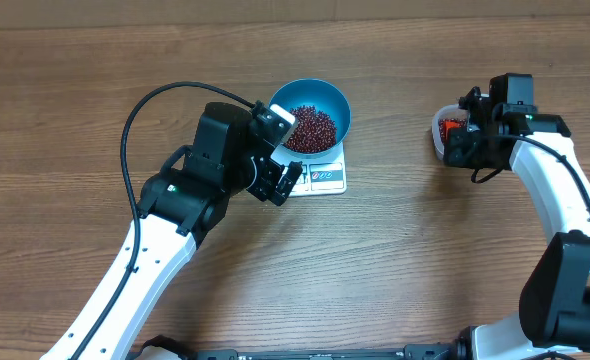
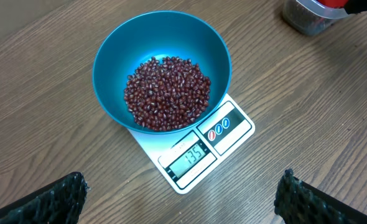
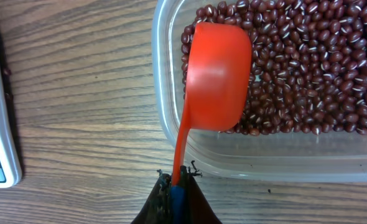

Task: Scoop item into bowl and weigh 150g on scale
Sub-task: 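Dip the red scoop into the beans and scoop with the right gripper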

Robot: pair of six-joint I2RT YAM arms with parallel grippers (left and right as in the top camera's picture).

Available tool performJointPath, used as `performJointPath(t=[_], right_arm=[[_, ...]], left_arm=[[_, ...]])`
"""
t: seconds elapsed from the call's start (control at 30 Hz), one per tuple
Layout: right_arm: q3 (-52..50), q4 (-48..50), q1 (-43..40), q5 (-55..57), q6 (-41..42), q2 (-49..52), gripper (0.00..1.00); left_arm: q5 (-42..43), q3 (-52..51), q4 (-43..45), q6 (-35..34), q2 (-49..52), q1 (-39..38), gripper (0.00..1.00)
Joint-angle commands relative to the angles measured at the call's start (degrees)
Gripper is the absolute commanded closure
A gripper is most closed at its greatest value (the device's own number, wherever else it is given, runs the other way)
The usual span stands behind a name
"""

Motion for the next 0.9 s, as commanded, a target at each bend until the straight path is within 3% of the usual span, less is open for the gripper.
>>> performJointPath(t=[0.0,0.87], right_arm=[[-0.46,0.66,-0.76,-5.68,0.15,0.37,0.96],[-0.46,0.98,-21.86,-36.33,-0.46,0.39,0.96]], left_arm=[[0.83,-0.04,0.17,1.07,-1.14,0.15,0.0],[0.83,-0.04,0.0,1.07,-1.14,0.15,0.0]])
